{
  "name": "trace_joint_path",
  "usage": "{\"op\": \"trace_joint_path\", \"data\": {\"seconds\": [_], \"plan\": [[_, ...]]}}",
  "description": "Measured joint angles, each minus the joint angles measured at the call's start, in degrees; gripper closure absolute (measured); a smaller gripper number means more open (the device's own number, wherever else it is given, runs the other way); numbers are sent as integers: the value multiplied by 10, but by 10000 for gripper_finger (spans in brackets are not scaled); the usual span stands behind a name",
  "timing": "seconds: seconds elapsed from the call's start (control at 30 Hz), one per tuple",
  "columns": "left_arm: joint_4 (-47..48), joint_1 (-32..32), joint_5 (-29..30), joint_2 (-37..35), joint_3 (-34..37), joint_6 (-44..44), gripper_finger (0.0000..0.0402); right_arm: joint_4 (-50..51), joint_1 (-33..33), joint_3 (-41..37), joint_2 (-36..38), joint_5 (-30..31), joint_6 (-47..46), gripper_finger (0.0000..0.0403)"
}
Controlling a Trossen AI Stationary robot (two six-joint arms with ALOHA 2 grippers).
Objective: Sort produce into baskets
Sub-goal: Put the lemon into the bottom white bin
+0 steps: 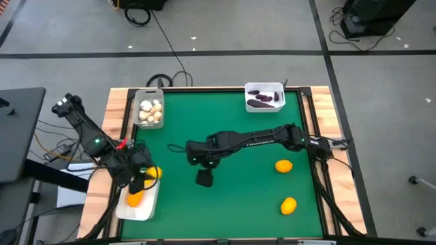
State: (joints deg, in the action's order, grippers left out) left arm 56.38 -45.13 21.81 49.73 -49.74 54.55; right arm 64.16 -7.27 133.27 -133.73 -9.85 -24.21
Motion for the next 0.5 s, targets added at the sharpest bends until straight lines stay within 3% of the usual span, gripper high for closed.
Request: {"op": "trace_joint_path", "data": {"seconds": [0.17, 0.27, 0.5], "plan": [[53, -11, -149, 11, -1, 15, 210, 201, -11, 0, 0, 88, 14, 140], [30, -25, -165, 29, 12, 20, 209, 252, -22, -1, 0, 116, 21, 144], [-3, -40, -170, 75, 53, 32, 208, 254, -49, -1, 13, 152, -22, 144]]}}
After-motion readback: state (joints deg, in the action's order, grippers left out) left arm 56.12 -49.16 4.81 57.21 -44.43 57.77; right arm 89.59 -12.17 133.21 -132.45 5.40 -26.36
